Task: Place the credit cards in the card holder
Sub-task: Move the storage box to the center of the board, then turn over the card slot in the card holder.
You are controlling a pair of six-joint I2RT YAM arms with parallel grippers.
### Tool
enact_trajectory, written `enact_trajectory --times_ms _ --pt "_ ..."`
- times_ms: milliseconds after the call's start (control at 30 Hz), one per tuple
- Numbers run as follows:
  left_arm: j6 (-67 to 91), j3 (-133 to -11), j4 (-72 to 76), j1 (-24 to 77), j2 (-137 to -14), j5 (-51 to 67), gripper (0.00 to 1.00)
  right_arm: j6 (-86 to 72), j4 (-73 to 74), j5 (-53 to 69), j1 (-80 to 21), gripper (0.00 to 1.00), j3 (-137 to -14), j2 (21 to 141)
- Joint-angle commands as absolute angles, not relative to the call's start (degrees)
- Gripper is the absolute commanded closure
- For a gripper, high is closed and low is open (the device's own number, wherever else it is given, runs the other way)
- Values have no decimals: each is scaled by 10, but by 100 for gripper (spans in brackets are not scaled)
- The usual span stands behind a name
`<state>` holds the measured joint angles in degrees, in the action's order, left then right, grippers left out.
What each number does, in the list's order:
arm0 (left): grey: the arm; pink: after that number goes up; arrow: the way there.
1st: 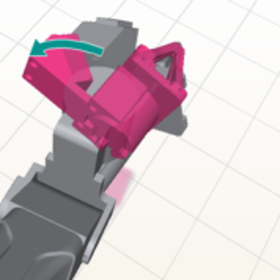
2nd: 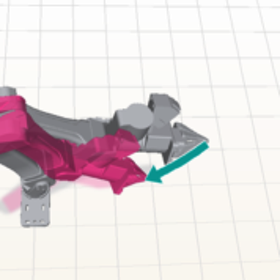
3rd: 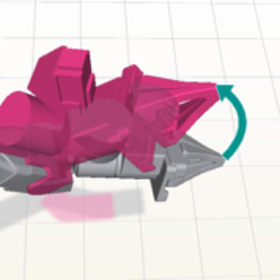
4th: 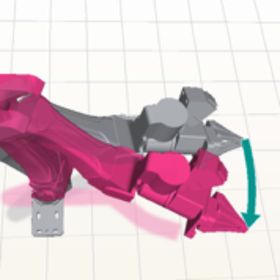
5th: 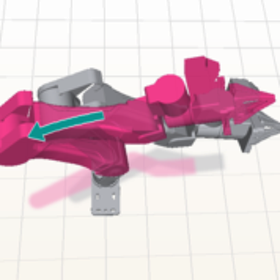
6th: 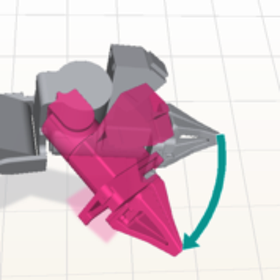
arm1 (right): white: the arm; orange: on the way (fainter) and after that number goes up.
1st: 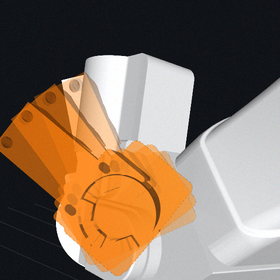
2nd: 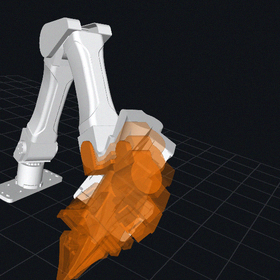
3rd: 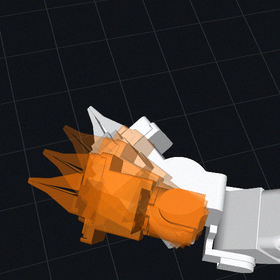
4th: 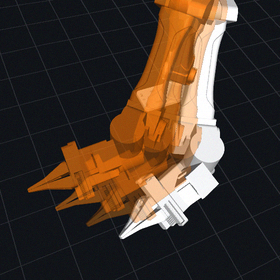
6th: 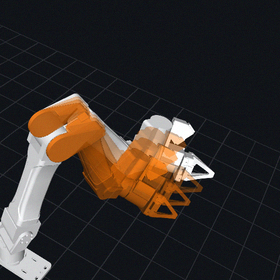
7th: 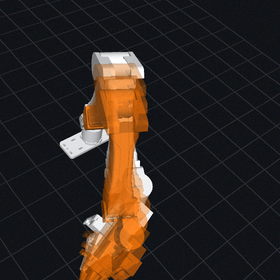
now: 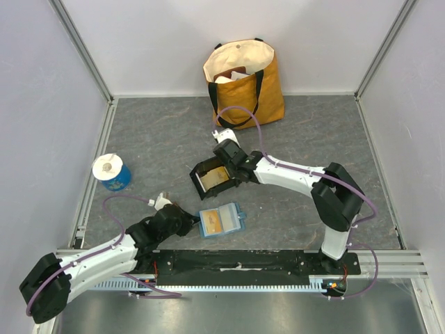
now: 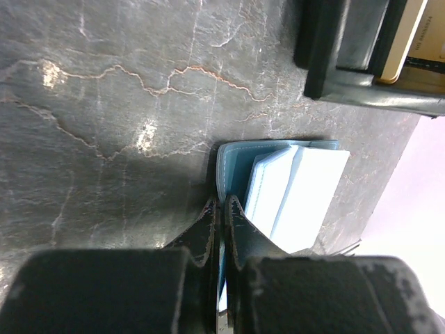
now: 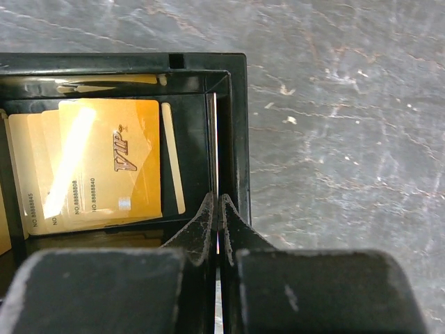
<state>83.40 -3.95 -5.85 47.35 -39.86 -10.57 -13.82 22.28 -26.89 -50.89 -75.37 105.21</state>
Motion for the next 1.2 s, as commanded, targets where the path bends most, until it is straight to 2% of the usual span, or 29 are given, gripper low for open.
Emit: enact_trajectory --times_ms 0,300,633,733,1033,1167 --pt "827 -13 -63 472 -420 -119 98 -106 211 -302 -487 100 -730 1008" --pt "814 -32 -50 472 -439 -111 98 -94 210 -271 -446 100 -704 949" --pt "790 -84 -98 473 -390 -104 98 -197 174 -139 -458 100 -626 777" --pt "786 -95 -104 472 -376 -95 98 -243 164 -114 -494 100 -588 751" --pt "751 -181 -139 473 -380 -73 98 -371 128 -139 -615 100 -529 747" --pt "770 -168 -138 473 -392 -80 98 -442 88 -187 -655 100 -509 743"
